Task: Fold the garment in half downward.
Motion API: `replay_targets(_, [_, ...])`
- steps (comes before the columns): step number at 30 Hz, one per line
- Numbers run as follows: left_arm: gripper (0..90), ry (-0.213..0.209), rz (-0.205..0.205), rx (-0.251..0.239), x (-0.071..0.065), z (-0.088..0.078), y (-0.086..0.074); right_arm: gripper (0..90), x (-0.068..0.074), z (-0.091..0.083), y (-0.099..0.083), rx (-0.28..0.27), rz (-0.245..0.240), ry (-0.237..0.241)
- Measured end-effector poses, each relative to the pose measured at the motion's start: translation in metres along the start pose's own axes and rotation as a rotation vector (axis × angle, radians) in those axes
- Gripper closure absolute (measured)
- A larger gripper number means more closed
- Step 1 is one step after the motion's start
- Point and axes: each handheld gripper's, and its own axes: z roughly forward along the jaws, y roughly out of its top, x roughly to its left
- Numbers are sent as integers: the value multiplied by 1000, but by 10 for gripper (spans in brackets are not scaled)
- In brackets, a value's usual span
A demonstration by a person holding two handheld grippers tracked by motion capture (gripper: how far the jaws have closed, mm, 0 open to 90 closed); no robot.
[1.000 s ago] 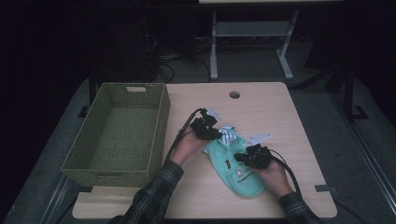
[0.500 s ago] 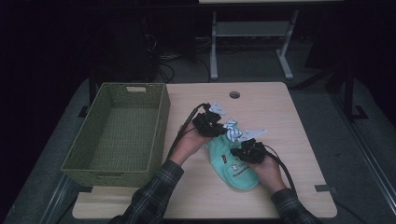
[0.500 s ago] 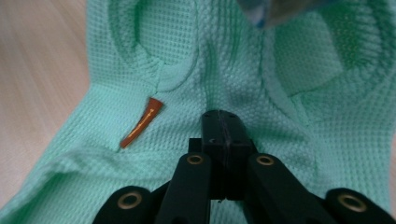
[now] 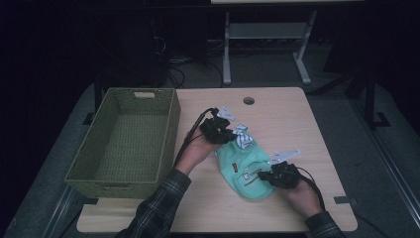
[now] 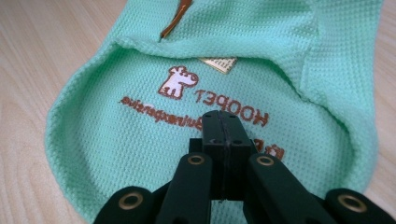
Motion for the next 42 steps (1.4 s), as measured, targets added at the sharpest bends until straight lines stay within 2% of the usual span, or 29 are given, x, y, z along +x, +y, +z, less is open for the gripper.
replay_targets(7, [793, 0, 43, 8, -12, 1, 5, 900, 1, 13, 13, -21, -4, 1])
replay_targets(8, [793, 15, 64, 22, -16, 3, 6, 900, 1, 19, 18, -29, -7, 1])
replay_targets(9, [792, 15, 64, 22, -16, 3, 6, 900, 1, 19, 18, -29, -7, 1])
replay_targets(11, [792, 43, 94, 36, -20, 5, 6, 900, 1, 22, 20, -37, 1, 4])
replay_targets(13, [792, 53, 108, 48, -23, 6, 6, 900, 1, 19, 20, -32, -2, 5])
replay_targets(14, [792, 59, 124, 59, -26, 7, 6, 900, 2, 10, 19, -59, 4, 14])
replay_targets(15, [791, 59, 124, 59, -26, 7, 6, 900, 2, 10, 19, -59, 4, 14])
replay_targets(18, [789, 42, 132, 65, -33, 12, 3, 900, 1, -11, 18, -109, 13, 11])
replay_targets(19, [788, 42, 132, 65, -33, 12, 3, 900, 1, -11, 18, -109, 13, 11])
replay_targets(20, [787, 23, 133, 74, -37, 15, 0, 900, -1, -18, 17, -124, 21, 0])
replay_targets(26, [778, -1, 144, 97, -47, 27, -8, 898, -11, -28, 11, -137, 35, -24])
replay_targets(27, [777, -1, 144, 97, -47, 27, -8, 898, -11, -28, 11, -137, 35, -24])
replay_targets(28, [776, -2, 158, 112, -46, 30, -9, 893, -12, -34, 10, -159, 38, -19])
replay_targets(31, [772, -6, 156, 120, -48, 31, -10, 892, -10, -40, 12, -185, 43, -3])
replay_targets(32, [764, -10, 160, 123, -48, 32, -10, 893, -7, -42, 16, -202, 26, 2])
replay_targets(35, [750, -28, 157, 133, -52, 35, -12, 893, -4, -41, 18, -197, 23, 10])
replay_targets(36, [729, -33, 142, 124, -53, 37, -14, 893, -3, -36, 18, -183, 18, 14])
replay_targets(39, [671, -47, 144, 129, -52, 36, -15, 893, -3, -30, 18, -164, 20, 24])
replay_targets(40, [671, -52, 134, 122, -51, 36, -15, 893, -3, -27, 18, -156, 20, 25])
replay_targets(41, [611, -57, 129, 112, -50, 34, -15, 893, -3, -21, 17, -135, 25, 31])
replay_targets(42, [611, -62, 127, 107, -49, 33, -15, 893, -3, -21, 17, -135, 25, 31])
